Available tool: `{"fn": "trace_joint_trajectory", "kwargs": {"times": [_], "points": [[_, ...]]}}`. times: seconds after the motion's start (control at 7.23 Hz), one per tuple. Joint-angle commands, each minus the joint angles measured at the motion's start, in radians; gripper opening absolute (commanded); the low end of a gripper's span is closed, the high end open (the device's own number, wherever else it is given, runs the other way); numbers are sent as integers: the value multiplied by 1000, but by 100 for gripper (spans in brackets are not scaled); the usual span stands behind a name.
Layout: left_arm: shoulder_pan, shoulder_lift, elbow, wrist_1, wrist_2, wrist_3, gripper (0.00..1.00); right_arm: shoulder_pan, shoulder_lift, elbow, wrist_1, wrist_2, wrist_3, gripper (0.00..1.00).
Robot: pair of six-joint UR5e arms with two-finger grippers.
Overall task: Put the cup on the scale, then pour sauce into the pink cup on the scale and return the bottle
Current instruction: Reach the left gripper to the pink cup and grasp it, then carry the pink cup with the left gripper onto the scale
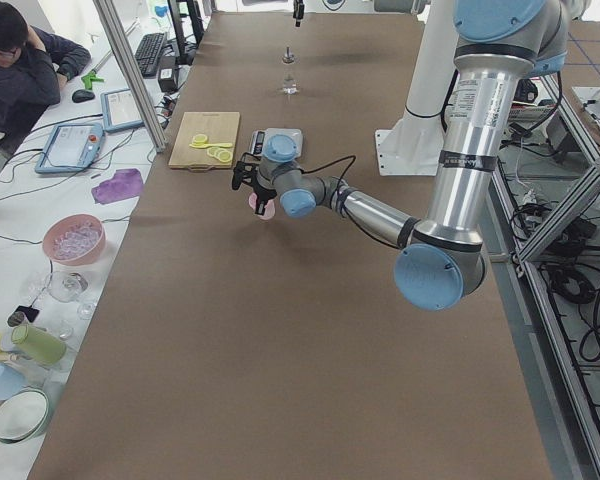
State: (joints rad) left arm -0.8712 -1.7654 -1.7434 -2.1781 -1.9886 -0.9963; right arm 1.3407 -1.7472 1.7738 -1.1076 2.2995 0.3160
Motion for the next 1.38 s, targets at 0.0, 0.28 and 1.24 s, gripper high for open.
{"fn": "trace_joint_trajectory", "kwargs": {"times": [0.0, 0.28, 1.24], "points": [[0, -127, -13, 86, 5, -60, 0, 0, -1, -1, 2, 0, 0, 100], [59, -288, -53, 301, 57, -142, 0, 0, -3, -1, 2, 2, 0, 100], [311, -552, 73, 426, 327, -312, 0, 0, -11, -1, 2, 3, 0, 100]]}}
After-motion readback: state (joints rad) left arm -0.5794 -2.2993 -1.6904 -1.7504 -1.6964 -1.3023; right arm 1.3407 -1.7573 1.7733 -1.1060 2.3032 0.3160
